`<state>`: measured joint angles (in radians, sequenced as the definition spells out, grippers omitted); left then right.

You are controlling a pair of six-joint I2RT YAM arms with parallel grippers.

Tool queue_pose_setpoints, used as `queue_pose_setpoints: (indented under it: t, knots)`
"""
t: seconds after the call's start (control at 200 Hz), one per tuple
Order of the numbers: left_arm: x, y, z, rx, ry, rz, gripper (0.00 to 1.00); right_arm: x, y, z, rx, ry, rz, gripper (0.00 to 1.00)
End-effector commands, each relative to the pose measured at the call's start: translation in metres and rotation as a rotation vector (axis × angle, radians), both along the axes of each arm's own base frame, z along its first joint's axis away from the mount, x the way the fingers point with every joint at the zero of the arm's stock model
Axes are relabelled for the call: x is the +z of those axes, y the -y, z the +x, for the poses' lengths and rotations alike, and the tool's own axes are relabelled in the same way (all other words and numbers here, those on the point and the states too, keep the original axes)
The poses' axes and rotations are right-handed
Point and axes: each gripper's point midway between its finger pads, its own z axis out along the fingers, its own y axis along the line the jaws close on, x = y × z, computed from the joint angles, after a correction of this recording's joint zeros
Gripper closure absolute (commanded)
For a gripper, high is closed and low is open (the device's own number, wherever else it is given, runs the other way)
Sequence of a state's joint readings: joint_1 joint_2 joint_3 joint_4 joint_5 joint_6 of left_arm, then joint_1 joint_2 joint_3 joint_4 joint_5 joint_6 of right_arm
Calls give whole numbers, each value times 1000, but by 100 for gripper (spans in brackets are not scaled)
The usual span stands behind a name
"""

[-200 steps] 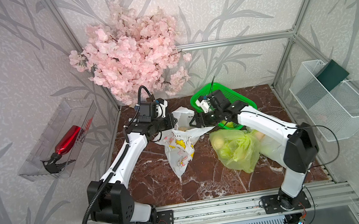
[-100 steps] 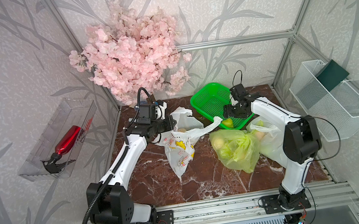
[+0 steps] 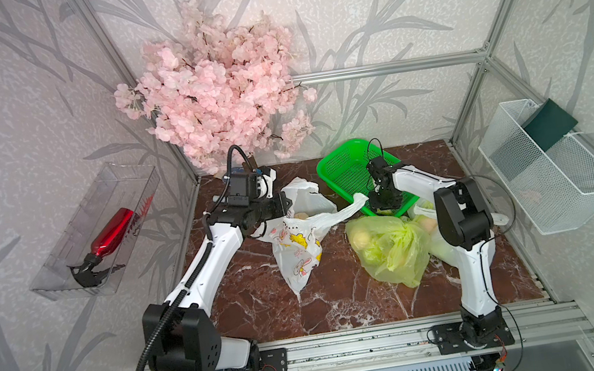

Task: Place the pears into plastic bags & tie knots
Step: Pick up the pear from the basket, then place the pear in the plastic bag.

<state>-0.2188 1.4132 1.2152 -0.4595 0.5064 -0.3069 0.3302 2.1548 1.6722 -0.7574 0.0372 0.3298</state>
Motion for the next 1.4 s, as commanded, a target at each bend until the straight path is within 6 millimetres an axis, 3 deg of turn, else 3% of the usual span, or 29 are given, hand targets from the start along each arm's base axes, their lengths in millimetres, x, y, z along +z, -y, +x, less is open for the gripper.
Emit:
queue_pose_setpoints:
  t: [0.0, 0.11, 0.2, 0.395, 0.595, 0.66, 0.88, 1.015, 1.13, 1.235, 1.275, 1.395]
  knots:
    - [7, -4, -4, -4, 23, 11, 100, 30, -13, 14, 44, 92, 15, 61]
    - [6, -3, -2, -3, 21, 5, 100, 59, -27, 31, 69, 175, 69, 67]
    - [7, -1, -2, -4, 23, -3, 100, 71, -35, 40, 70, 219, 115, 72]
    - [6, -5, -6, -6, 24, 22, 100, 76, -41, 46, 40, 241, 190, 75]
    - [4, -4, -4, -9, 19, 21, 100, 84, -47, 38, 43, 240, 237, 76]
    - [4, -4, -4, -8, 17, 21, 100, 104, -49, 35, 56, 263, 261, 76]
    - [10, -2, 1, -11, 23, 16, 100, 209, -74, 1, 185, 490, 363, 72]
    - [10, 1, 4, -13, 21, -3, 100, 245, -95, -27, 261, 533, 418, 72]
    - [14, 4, 7, -13, 23, -25, 100, 242, -134, -49, 287, 500, 519, 72]
    - [16, 8, 10, -14, 20, -48, 100, 226, -165, -61, 309, 444, 564, 71]
    - [15, 8, 12, -11, 16, -52, 100, 203, -176, -63, 313, 370, 556, 72]
    - [18, 7, 18, -1, 17, -41, 100, 175, -195, -83, 335, 243, 570, 72]
